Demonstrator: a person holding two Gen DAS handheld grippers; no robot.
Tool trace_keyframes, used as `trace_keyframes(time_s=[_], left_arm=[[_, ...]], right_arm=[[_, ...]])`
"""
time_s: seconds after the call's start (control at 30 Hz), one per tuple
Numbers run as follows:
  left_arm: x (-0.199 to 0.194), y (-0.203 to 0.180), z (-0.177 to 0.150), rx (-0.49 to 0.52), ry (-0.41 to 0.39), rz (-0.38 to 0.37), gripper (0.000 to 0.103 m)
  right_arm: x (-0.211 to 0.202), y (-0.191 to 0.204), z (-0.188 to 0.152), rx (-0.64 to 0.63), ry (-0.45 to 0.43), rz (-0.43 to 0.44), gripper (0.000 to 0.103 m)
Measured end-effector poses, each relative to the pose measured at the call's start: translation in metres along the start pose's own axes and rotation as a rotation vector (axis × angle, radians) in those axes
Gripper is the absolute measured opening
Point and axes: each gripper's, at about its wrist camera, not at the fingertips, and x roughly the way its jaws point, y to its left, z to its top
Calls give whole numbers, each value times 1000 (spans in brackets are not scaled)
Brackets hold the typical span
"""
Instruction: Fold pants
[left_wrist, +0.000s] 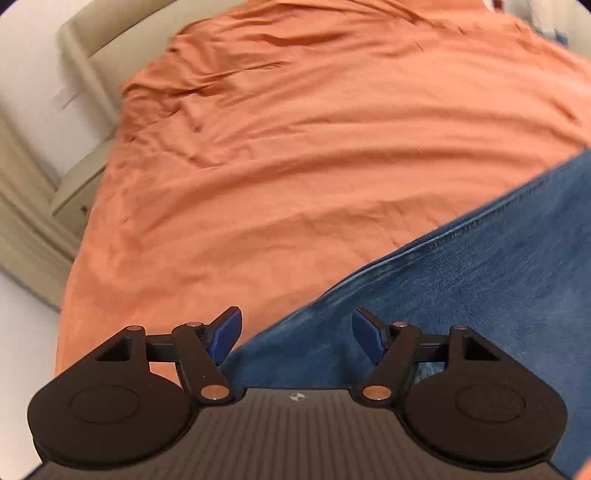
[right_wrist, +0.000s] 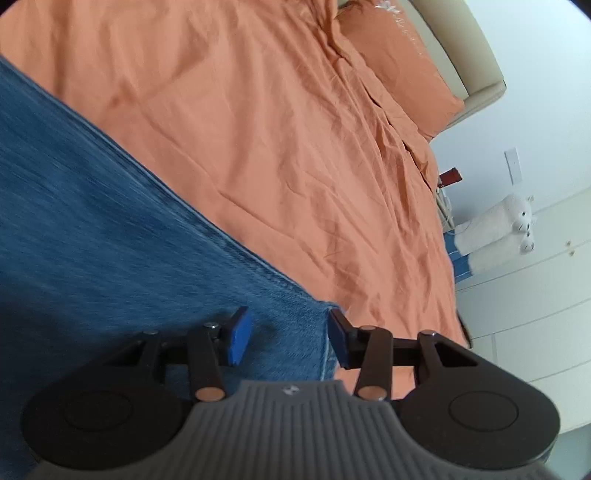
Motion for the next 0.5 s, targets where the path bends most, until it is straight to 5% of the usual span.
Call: trace_keyframes(time_s=[0.13, 0.3, 0.5], left_arm=[[-35, 48, -34, -229, -13, -20, 80], [-66, 104, -106, -652, -56, -69, 80], [-55, 124, -193, -1066, -73, -188, 80]], right_arm=[[-54, 23, -17, 152, -9, 137, 41], [-114, 71, -38, 339, -28, 313, 43], [-162, 136, -36, 483, -82, 433, 43]])
